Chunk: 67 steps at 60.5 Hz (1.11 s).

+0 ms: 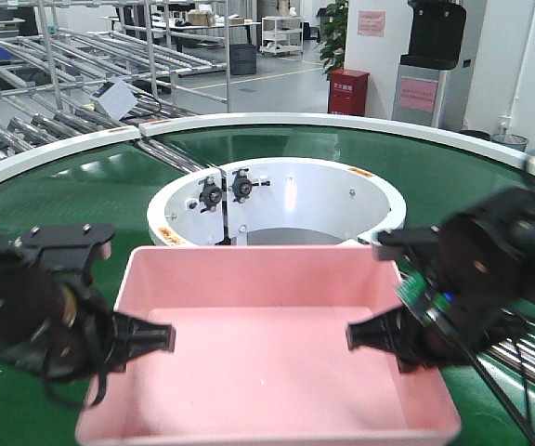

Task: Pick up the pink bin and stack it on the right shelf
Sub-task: 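Close both grippers on the bin walls and lift the bin, then hold the bin with both grippers while turning toward the shelf cart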

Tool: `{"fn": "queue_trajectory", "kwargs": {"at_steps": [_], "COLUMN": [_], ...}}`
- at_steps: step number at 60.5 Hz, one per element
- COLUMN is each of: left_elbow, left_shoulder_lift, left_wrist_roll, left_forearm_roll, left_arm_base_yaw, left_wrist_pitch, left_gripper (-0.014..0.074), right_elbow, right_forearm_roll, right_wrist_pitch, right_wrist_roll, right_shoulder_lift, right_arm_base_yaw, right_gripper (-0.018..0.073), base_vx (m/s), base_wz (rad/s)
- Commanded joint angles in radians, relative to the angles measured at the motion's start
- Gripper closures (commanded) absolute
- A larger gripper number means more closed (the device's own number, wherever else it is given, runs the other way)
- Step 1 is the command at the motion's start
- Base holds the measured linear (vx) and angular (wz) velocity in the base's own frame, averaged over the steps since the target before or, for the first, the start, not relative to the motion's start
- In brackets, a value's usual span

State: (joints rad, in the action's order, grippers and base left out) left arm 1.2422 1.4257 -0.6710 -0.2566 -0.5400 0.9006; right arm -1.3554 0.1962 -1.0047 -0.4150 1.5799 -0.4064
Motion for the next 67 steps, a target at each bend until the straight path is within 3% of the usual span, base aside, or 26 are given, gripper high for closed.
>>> {"fn": "queue_trajectory", "kwargs": {"at_steps": [1, 14, 67], "left_elbow": [-0.061, -0.127, -0.127], "left_shoulder_lift": [-0.11, -0.154, -0.154], "left_wrist_roll": [-0.043, -0.068, -0.068], "left_forearm_roll": [-0.067, -0.092, -0.092], "left_arm_base_yaw": [-0.03, -0.038, -0.038], "left_wrist_pitch": [-0.094, -0.129, -0.133], "left_gripper": [0.0456, 0.0453, 0.0453], "right_elbow": [0.085, 0.21, 0.21], "right_forearm_roll": [0.072, 0.063, 0.064], "right_wrist_pitch": [0.098, 0.158, 0.125], "right_wrist_roll": [-0.004, -0.006, -0.005], "right_shoulder_lift": [-0.124, -0.211, -0.212], "right_arm_base_yaw": [0.008, 0.008, 0.008], "right_gripper": [0.0562, 0.0561, 0.0561], "base_vx": [0.0, 0.0, 0.0], "base_wz": [0.0, 0.0, 0.0]}}
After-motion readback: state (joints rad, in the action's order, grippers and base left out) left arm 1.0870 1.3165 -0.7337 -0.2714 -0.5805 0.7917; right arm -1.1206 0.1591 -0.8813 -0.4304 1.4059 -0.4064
